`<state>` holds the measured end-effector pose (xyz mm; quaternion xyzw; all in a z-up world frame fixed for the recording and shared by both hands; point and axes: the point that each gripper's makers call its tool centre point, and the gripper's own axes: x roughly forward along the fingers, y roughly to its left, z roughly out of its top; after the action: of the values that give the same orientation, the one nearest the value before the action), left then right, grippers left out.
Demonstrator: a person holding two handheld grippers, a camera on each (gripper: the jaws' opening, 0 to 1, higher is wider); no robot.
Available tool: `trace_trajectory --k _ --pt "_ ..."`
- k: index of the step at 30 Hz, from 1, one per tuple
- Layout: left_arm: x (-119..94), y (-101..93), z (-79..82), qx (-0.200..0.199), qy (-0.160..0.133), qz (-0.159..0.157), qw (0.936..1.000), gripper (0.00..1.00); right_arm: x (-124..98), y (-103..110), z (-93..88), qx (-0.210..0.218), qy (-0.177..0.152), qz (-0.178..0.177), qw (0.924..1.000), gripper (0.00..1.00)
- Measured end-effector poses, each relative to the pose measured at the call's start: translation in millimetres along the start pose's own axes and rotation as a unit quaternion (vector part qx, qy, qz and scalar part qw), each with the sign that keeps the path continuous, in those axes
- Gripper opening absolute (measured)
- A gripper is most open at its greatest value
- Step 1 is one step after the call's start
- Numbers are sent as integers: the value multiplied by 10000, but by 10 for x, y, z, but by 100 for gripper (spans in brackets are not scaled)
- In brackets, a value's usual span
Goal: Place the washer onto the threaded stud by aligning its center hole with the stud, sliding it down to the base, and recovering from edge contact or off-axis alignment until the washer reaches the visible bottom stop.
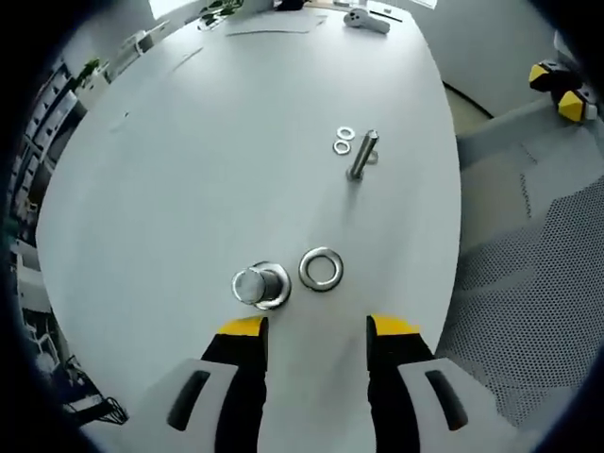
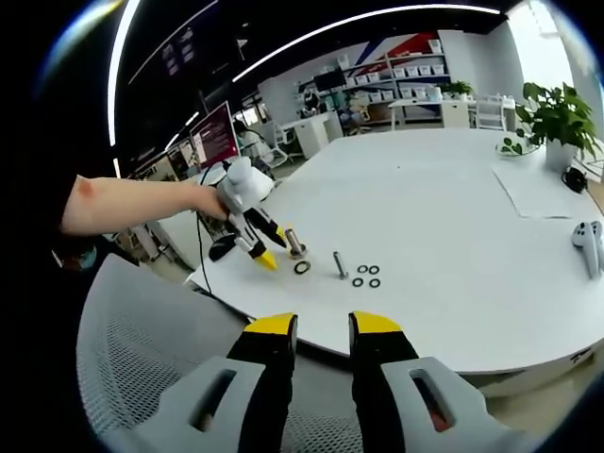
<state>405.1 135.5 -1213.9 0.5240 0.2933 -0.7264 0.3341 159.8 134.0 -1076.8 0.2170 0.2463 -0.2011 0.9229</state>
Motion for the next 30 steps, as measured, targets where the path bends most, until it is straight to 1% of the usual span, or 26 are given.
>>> trace_trajectory --k 3,5,11,17,19,22,26,28,30 --pt "22 -89 35 -59 -68 -80 9999 40 2 6 -3 -6 12 14 10000 25" --pt "32 -79 52 -88 -130 -84 9998 39 1 7 -2 1 12 12 10000 25" --pt "76 -167 145 -165 -257 -180 9994 36 -1 4 -4 16 1 4 10000 25" --pt "157 -161 197 -151 -322 -166 9992 35 -2 1 -3 27 -11 -11 10000 25" --pt "184 -144 202 -63 -301 -95 9995 35 -3 1 -4 29 -6 -12 10000 25" --pt "210 -125 246 330 -218 182 9991 35 -6 -6 -2 25 -9 -45 10000 25" --pt "278 -127 289 405 -207 230 9987 37 -4 -6 -5 20 9 -48 10000 25" --pt "307 -114 278 545 -74 333 9979 36 1 -7 -8 29 14 -39 10000 25" --pt "343 -113 285 613 -26 367 9974 36 -1 1 -7 20 16 -26 10000 25"
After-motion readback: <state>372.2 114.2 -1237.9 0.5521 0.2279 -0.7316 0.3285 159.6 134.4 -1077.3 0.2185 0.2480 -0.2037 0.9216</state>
